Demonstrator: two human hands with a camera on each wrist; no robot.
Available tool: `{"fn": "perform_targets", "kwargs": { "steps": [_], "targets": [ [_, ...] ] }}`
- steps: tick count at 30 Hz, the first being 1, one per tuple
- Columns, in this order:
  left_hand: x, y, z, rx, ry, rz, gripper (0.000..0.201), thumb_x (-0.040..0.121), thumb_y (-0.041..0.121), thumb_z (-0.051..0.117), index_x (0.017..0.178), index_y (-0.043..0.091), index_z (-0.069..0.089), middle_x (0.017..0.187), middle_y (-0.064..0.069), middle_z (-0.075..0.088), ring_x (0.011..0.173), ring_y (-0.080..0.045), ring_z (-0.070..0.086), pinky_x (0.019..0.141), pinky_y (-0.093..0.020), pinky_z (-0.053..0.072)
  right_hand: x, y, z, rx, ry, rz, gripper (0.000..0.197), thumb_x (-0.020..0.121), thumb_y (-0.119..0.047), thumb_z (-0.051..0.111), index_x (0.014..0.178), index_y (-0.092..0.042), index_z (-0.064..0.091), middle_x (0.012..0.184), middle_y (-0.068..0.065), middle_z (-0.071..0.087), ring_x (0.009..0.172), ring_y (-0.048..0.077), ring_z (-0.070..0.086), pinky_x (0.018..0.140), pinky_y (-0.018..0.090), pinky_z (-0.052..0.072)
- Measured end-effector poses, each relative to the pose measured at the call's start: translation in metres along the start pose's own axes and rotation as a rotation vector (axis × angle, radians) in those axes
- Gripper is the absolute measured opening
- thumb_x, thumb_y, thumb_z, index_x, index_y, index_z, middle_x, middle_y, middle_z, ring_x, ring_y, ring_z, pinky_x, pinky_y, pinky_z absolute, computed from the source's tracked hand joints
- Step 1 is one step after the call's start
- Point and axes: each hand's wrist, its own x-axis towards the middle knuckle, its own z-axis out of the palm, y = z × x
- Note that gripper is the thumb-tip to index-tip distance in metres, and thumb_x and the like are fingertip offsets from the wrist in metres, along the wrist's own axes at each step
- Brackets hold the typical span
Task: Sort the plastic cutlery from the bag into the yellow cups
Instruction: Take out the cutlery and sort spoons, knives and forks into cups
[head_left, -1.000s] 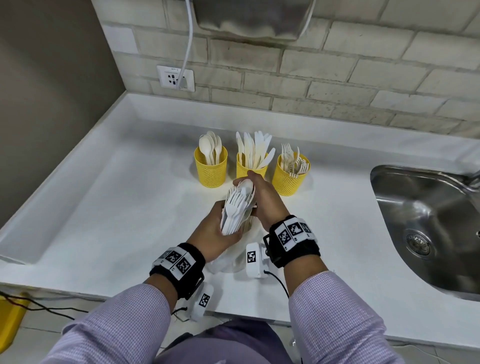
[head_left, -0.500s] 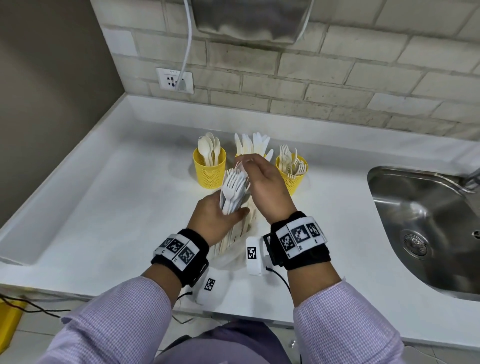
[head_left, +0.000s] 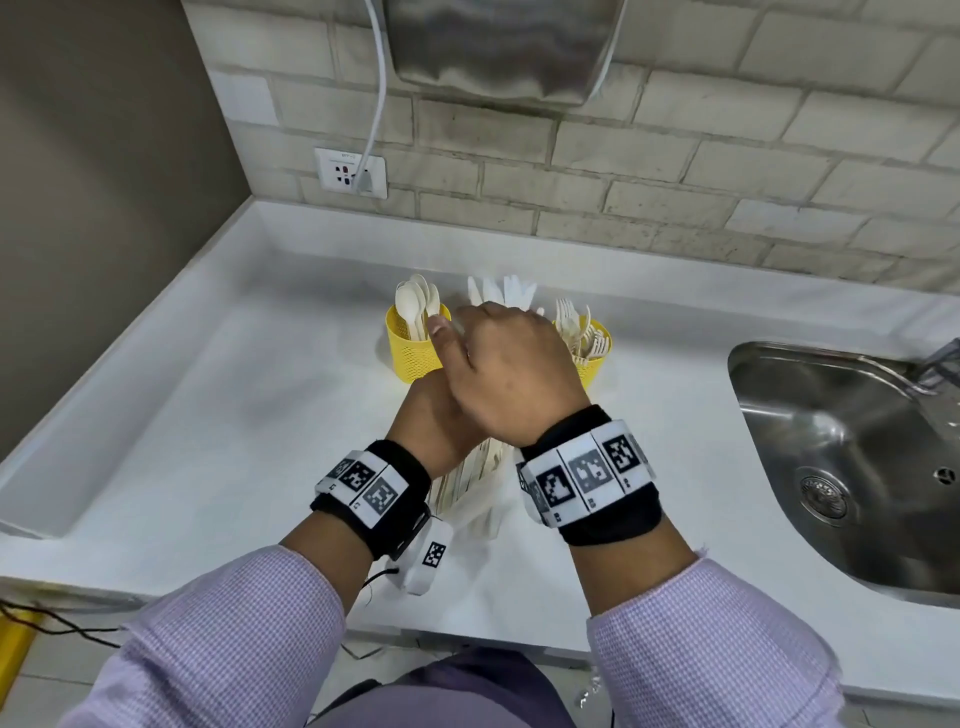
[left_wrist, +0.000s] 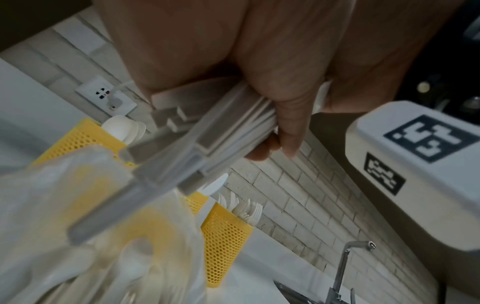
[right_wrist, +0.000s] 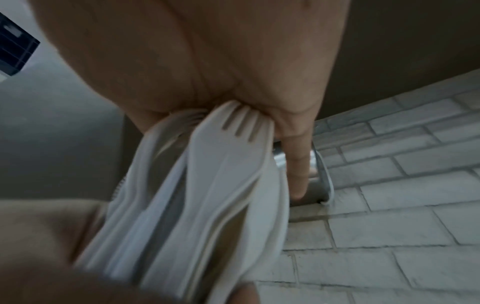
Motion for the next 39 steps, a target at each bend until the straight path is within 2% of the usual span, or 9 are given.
{"fn": "perform_targets", "kwargs": {
  "steps": [4,9,12,14,17,24,29,34,39],
  "targets": [
    [-0.006,0.001,-0.008,-0.253,0.013,-0.008,0.023,0.084,0.004,0.075,0.083,0.022,0.061,0.064,0.022,0.061,0.063,0.016,0.057,0.06,-0.001,0.039,0.0,0.01,-0.007,0.4,0.113,-0.053,0.056,0.104,-0.048,0.035,0.144,-0.013,0.053,0.153,0.007,0.05,0.143,0.021,0.043,0.118,0.039,0.033],
    [-0.003,0.006,-0.029,-0.495,0.061,-0.018,0.023,0.081,0.013,0.085,0.1,0.015,0.073,0.092,0.001,0.076,0.089,-0.018,0.072,0.087,-0.038,0.058,-0.015,0.028,0.009,1.087,0.36,0.332,0.052,0.096,-0.052,0.041,0.135,-0.024,0.061,0.138,-0.007,0.062,0.132,0.009,0.054,0.115,0.036,0.04],
    [-0.005,0.015,-0.036,-0.593,0.068,0.016,0.025,0.082,0.0,0.08,0.104,0.003,0.07,0.093,-0.008,0.074,0.091,-0.025,0.073,0.09,-0.039,0.059,-0.019,0.03,0.037,1.394,0.041,0.664,0.052,0.1,-0.06,0.039,0.12,-0.023,0.07,0.121,-0.001,0.072,0.12,0.024,0.064,0.106,0.046,0.049],
    [-0.007,0.022,-0.037,-0.616,0.079,0.027,0.029,0.08,-0.007,0.079,0.108,0.0,0.07,0.096,-0.007,0.076,0.096,-0.021,0.074,0.092,-0.033,0.058,-0.023,0.025,0.051,1.512,-0.206,0.681,0.049,0.102,-0.064,0.036,0.117,-0.034,0.073,0.121,-0.001,0.074,0.119,0.026,0.066,0.108,0.054,0.047],
    [-0.009,0.026,-0.034,-0.619,0.088,0.007,0.033,0.078,-0.007,0.081,0.104,0.011,0.073,0.093,0.006,0.078,0.093,-0.008,0.074,0.084,-0.023,0.056,-0.024,0.018,0.053,1.74,-0.34,0.645,0.037,0.106,-0.052,0.039,0.118,-0.038,0.071,0.127,-0.004,0.072,0.118,0.022,0.067,0.107,0.058,0.045],
    [-0.01,0.028,-0.03,-0.618,0.092,0.074,0.034,0.077,-0.006,0.082,0.109,0.001,0.071,0.099,-0.004,0.077,0.098,-0.015,0.073,0.09,-0.03,0.057,-0.025,0.023,0.062,1.846,-0.431,0.667,0.039,0.096,-0.062,0.05,0.117,-0.038,0.073,0.13,-0.001,0.071,0.124,0.034,0.064,0.106,0.067,0.043],
    [-0.004,0.029,-0.019,-0.579,0.08,0.048,0.039,0.074,-0.007,0.085,0.108,0.006,0.071,0.097,0.002,0.077,0.099,-0.011,0.072,0.092,-0.031,0.056,-0.018,0.028,0.052,2.076,-0.407,0.664,0.039,0.1,-0.043,0.045,0.125,-0.023,0.066,0.127,0.004,0.071,0.107,0.022,0.072,0.076,0.041,0.062],
    [0.006,0.036,-0.009,-0.576,0.117,0.057,0.033,0.074,0.005,0.083,0.106,0.007,0.073,0.101,-0.003,0.077,0.101,-0.018,0.073,0.096,-0.04,0.057,-0.008,0.041,0.038,2.1,-0.444,0.679,0.043,0.107,-0.039,0.033,0.113,-0.018,0.07,0.112,0.006,0.076,0.091,0.021,0.076,0.065,0.036,0.062],
    [0.009,0.046,0.002,-0.518,0.163,0.056,0.029,0.081,-0.006,0.078,0.095,0.019,0.074,0.085,0.015,0.077,0.089,-0.002,0.072,0.082,-0.02,0.054,-0.004,0.055,0.038,2.097,-0.413,0.766,0.045,0.105,-0.039,0.034,0.127,-0.015,0.067,0.123,0.009,0.073,0.105,0.023,0.073,0.07,0.035,0.062]
  ]
}}
